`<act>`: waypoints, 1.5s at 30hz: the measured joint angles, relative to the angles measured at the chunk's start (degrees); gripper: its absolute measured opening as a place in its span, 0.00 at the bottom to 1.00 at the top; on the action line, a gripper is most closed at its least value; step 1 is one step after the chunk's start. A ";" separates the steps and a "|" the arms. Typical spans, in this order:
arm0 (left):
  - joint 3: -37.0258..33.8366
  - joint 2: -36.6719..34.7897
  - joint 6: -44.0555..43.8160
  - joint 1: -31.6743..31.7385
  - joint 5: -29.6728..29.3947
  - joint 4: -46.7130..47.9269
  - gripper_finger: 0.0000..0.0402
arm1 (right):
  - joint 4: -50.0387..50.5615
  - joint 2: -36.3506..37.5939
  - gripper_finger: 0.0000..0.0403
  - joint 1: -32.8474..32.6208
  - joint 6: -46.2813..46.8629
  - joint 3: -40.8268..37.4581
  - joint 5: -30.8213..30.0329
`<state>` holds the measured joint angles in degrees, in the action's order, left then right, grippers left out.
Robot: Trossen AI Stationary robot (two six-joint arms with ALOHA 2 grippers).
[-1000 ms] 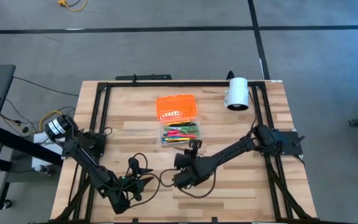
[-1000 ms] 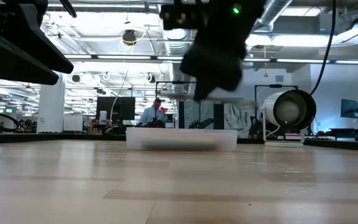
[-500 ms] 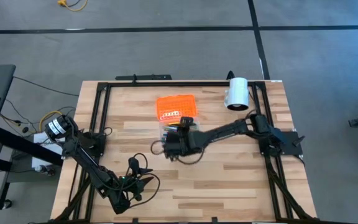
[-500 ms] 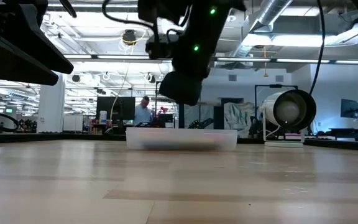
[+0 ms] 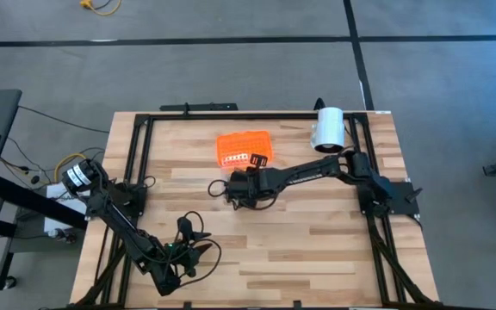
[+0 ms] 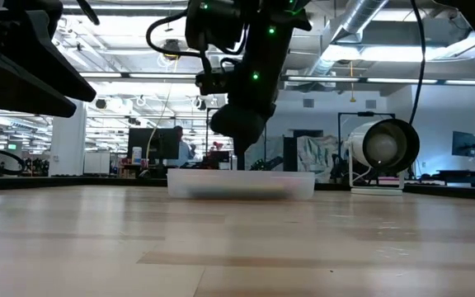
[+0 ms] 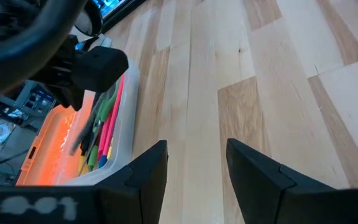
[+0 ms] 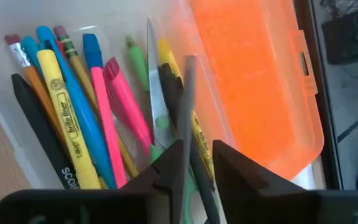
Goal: Pick & place school supplies into a supply box
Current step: Adjust the supply box
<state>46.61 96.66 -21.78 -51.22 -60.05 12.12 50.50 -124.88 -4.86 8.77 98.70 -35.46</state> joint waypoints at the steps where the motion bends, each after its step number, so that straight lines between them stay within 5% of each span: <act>1: 0.00 0.00 0.00 0.00 0.00 0.00 0.39 | 0.00 0.00 0.21 0.00 -0.23 0.00 0.00; 13: 0.00 0.00 -1.50 0.00 -0.05 2.57 0.39 | -14.51 -0.02 0.35 0.18 -7.48 -1.03 7.42; 23: 0.00 0.00 -20.66 -0.13 -0.22 21.27 0.39 | -23.23 -0.11 0.30 2.96 -3.20 -7.96 12.48; 31: 0.00 0.00 -24.99 -0.13 -0.25 24.43 0.39 | -23.76 -0.11 0.29 4.74 5.98 -8.33 16.84; 45: 0.00 0.00 -25.01 -0.13 -0.16 24.43 0.39 | -20.33 -0.09 0.29 3.03 8.07 -8.28 21.41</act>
<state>46.61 96.66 -46.79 -51.35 -60.22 36.56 30.17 -124.97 -1.84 16.84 90.41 -14.05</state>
